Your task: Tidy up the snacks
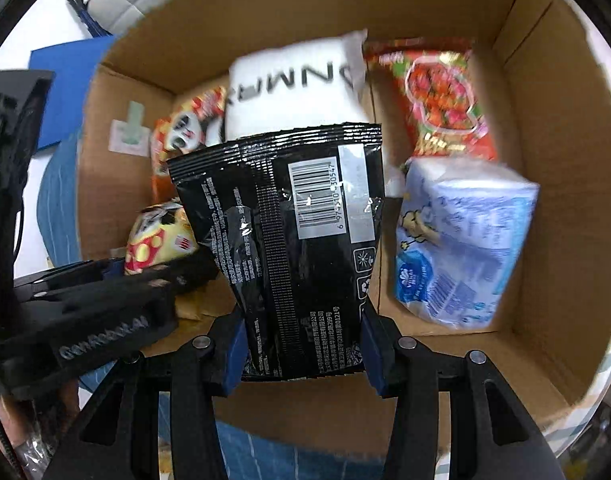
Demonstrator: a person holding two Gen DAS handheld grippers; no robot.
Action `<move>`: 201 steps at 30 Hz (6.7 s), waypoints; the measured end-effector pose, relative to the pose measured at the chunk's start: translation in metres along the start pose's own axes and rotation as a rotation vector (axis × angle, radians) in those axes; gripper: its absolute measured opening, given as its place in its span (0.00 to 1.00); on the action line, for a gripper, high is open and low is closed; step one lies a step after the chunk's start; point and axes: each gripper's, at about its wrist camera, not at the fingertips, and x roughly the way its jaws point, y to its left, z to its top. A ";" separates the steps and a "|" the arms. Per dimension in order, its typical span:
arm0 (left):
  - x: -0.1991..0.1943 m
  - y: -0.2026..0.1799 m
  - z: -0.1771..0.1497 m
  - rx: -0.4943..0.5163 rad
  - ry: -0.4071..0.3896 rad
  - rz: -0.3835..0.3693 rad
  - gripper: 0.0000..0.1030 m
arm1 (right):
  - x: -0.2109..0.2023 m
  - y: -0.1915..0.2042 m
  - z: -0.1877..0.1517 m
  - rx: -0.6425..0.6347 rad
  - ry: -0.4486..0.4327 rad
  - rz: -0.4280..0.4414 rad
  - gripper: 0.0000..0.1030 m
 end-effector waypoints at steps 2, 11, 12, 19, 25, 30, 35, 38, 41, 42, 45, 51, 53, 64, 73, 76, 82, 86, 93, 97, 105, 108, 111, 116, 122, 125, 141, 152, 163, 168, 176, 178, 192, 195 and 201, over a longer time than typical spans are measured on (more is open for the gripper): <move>0.007 0.000 0.002 0.001 0.008 0.013 0.42 | 0.011 -0.001 0.004 0.003 0.022 0.000 0.49; 0.027 0.009 0.002 -0.020 0.062 0.030 0.44 | 0.044 0.009 0.013 0.003 0.081 -0.031 0.51; 0.030 0.012 0.001 -0.026 0.068 0.030 0.44 | 0.047 0.010 0.013 0.006 0.084 -0.032 0.51; 0.018 0.018 -0.004 -0.029 0.056 0.036 0.45 | 0.054 0.011 0.016 0.012 0.081 -0.067 0.53; 0.001 0.009 -0.018 -0.020 0.025 0.030 0.49 | 0.048 0.008 0.013 0.006 0.086 -0.062 0.56; -0.019 0.006 -0.033 -0.010 -0.024 0.047 0.50 | 0.035 0.015 0.008 -0.011 0.069 -0.063 0.61; -0.046 0.006 -0.055 -0.007 -0.115 0.076 0.54 | 0.011 0.008 -0.003 -0.017 0.021 -0.073 0.65; -0.062 -0.001 -0.066 -0.013 -0.181 0.084 0.56 | -0.005 0.006 -0.006 -0.023 -0.010 -0.097 0.65; -0.081 -0.003 -0.078 -0.014 -0.252 0.099 0.64 | -0.020 0.000 -0.013 -0.035 -0.042 -0.128 0.66; -0.086 -0.006 -0.081 -0.015 -0.276 0.106 0.69 | -0.024 0.001 -0.016 -0.037 -0.051 -0.130 0.67; -0.101 -0.008 -0.086 -0.005 -0.331 0.129 0.86 | -0.039 -0.001 -0.022 -0.046 -0.091 -0.152 0.82; -0.119 -0.010 -0.097 0.003 -0.398 0.134 0.98 | -0.061 -0.010 -0.031 -0.048 -0.156 -0.205 1.00; -0.121 -0.010 -0.096 0.007 -0.413 0.139 0.98 | -0.064 -0.011 -0.033 -0.046 -0.166 -0.213 1.00; -0.146 -0.026 -0.134 0.015 -0.515 0.154 0.98 | -0.094 -0.014 -0.055 -0.041 -0.222 -0.214 1.00; -0.201 -0.041 -0.208 0.015 -0.665 0.141 0.98 | -0.158 -0.010 -0.107 -0.050 -0.320 -0.157 1.00; -0.220 -0.047 -0.234 0.023 -0.698 0.148 0.98 | -0.181 -0.006 -0.127 -0.071 -0.358 -0.152 1.00; -0.246 -0.057 -0.278 0.047 -0.746 0.169 0.98 | -0.231 0.001 -0.175 -0.102 -0.434 -0.140 1.00; -0.261 -0.061 -0.303 0.045 -0.784 0.163 0.98 | -0.260 0.005 -0.205 -0.103 -0.478 -0.132 1.00; -0.284 -0.061 -0.341 0.036 -0.825 0.130 0.98 | -0.299 0.009 -0.250 -0.111 -0.522 -0.104 1.00; -0.291 -0.064 -0.360 0.045 -0.833 0.129 0.98 | -0.317 0.010 -0.273 -0.112 -0.545 -0.087 1.00; -0.298 -0.073 -0.382 0.064 -0.850 0.134 0.98 | -0.348 0.016 -0.311 -0.134 -0.587 -0.104 1.00; -0.299 -0.073 -0.388 0.065 -0.853 0.129 0.98 | -0.358 0.018 -0.321 -0.141 -0.602 -0.105 1.00; -0.301 -0.073 -0.390 0.061 -0.860 0.127 0.98 | -0.366 0.020 -0.329 -0.140 -0.620 -0.111 1.00; -0.305 -0.073 -0.389 0.052 -0.906 0.148 0.98 | -0.373 0.016 -0.333 -0.122 -0.653 -0.134 1.00; -0.310 -0.073 -0.383 0.046 -0.942 0.160 0.98 | -0.373 0.012 -0.321 -0.098 -0.696 -0.180 1.00; -0.313 -0.074 -0.383 0.050 -0.956 0.169 0.98 | -0.375 0.015 -0.317 -0.099 -0.726 -0.204 1.00; -0.319 -0.076 -0.385 0.052 -0.981 0.175 0.98 | -0.392 0.027 -0.315 -0.121 -0.796 -0.218 1.00; -0.315 -0.079 -0.386 0.050 -0.962 0.173 0.98 | -0.390 0.029 -0.313 -0.117 -0.787 -0.214 1.00; -0.311 -0.077 -0.383 0.038 -0.957 0.159 1.00 | -0.386 0.023 -0.314 -0.108 -0.784 -0.218 1.00; -0.309 -0.076 -0.384 0.032 -0.956 0.160 1.00 | -0.383 0.023 -0.313 -0.107 -0.782 -0.225 1.00; -0.307 -0.075 -0.384 0.030 -0.954 0.163 1.00 | -0.383 0.023 -0.313 -0.106 -0.780 -0.224 1.00; -0.307 -0.075 -0.385 0.028 -0.950 0.162 1.00 | -0.382 0.023 -0.313 -0.104 -0.780 -0.224 1.00; -0.301 -0.077 -0.388 0.015 -0.956 0.181 1.00 | -0.384 0.022 -0.311 -0.111 -0.777 -0.224 1.00; -0.299 -0.078 -0.389 0.016 -0.953 0.182 1.00 | -0.382 0.021 -0.312 -0.111 -0.776 -0.226 1.00; -0.298 -0.078 -0.386 0.014 -0.956 0.186 1.00 | -0.383 0.021 -0.311 -0.110 -0.777 -0.226 1.00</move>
